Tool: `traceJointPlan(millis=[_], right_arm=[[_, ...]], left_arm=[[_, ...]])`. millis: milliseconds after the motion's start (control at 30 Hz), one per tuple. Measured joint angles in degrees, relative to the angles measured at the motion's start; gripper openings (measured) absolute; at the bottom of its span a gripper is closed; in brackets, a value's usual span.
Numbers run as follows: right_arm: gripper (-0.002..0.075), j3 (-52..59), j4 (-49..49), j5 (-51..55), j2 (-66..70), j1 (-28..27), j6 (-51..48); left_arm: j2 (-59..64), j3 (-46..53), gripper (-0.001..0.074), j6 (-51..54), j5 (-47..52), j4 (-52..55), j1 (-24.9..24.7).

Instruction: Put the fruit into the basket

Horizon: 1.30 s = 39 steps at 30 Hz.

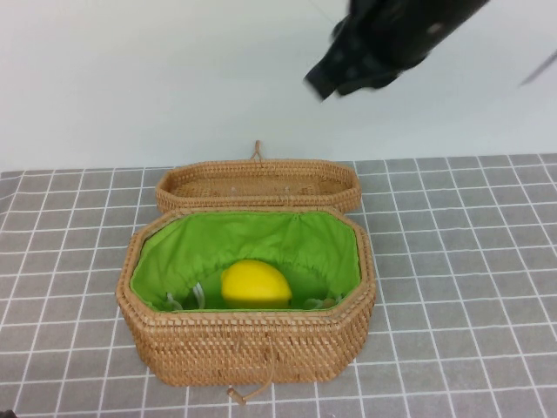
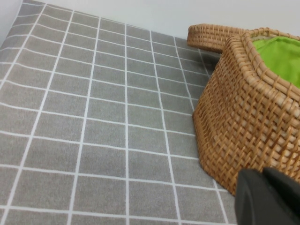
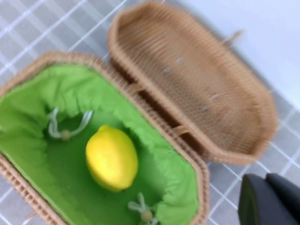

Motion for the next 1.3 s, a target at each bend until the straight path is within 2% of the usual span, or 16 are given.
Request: traceJointPlan(millis=[167,367,533,633,833,1200,1300], right_arm=[[0.0004,7.7,-0.3,0.0,-9.6,0.0,1.1],[0.0003,28.2,-5.1,-0.9,-24.8,0.0,7.1],[0.0003,48.7,-4.6,-13.6,-41.2,0.0,10.4],[0.0003,55.1,-7.1,-21.7,-48.6,0.0,10.4],[0.0003,56.4,-10.3,-25.1,-55.0,0.0,10.4],[0.0001,56.6,-10.3,-24.9,-54.4,0.0,10.4],[0.0001,57.6,-10.0,-25.3,-55.3,-1.6,9.8]], left_arm=[[0.0,0.0,-0.0003,0.0,0.0,0.0,0.0],[0.0,0.0,-0.0003,0.0,0.0,0.0,0.0],[0.0,0.0,-0.0003,0.0,0.0,0.0,0.0],[0.0,0.0,-0.0002,0.0,0.0,0.0,0.0],[0.0,0.0,-0.0003,0.1,0.0,0.0,0.0],[0.0,0.0,-0.0003,0.1,0.0,0.0,0.0],[0.0,0.0,-0.0003,0.1,0.0,0.0,0.0]])
